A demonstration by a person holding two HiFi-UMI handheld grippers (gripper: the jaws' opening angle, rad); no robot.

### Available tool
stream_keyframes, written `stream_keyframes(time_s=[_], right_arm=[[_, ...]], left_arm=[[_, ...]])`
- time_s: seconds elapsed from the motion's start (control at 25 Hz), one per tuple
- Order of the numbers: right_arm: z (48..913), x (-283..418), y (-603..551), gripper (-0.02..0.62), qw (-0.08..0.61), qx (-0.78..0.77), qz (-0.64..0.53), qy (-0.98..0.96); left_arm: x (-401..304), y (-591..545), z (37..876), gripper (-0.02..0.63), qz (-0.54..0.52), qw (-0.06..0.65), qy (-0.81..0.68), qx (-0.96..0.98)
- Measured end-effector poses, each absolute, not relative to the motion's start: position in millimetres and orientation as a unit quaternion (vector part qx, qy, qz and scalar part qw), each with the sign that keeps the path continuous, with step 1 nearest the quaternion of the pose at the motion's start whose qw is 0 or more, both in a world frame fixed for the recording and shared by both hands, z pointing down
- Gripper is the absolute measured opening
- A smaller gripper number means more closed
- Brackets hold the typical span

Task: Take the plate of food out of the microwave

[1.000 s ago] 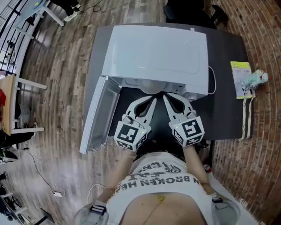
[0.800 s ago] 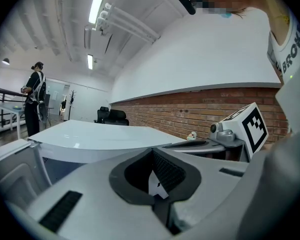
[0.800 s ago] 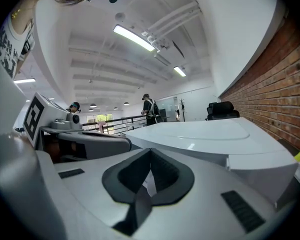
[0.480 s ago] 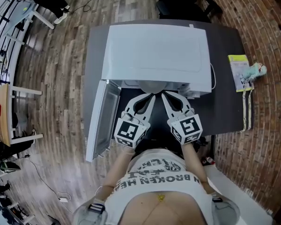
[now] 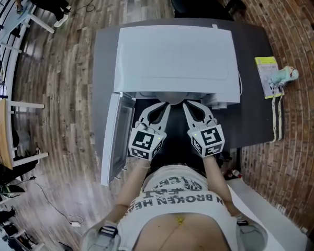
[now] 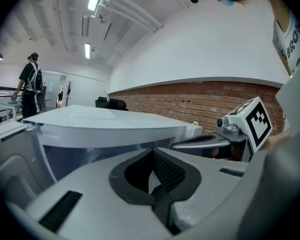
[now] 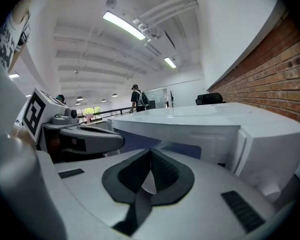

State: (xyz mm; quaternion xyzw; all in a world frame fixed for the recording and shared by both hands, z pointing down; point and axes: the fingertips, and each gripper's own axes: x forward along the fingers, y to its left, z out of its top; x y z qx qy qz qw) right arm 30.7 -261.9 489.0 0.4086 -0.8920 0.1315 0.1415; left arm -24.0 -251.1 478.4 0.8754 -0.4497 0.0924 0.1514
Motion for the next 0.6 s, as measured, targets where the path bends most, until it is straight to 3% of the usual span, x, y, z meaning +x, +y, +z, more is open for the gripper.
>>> stream_keyframes(time_s=[0.6], right_arm=[[562.0, 23.1, -280.5, 0.008, 0.191, 0.416, 0.186, -0.869]], left_arm=[[-41.3, -266.2, 554.4, 0.008, 0.124, 0.228, -0.450, 0.855]])
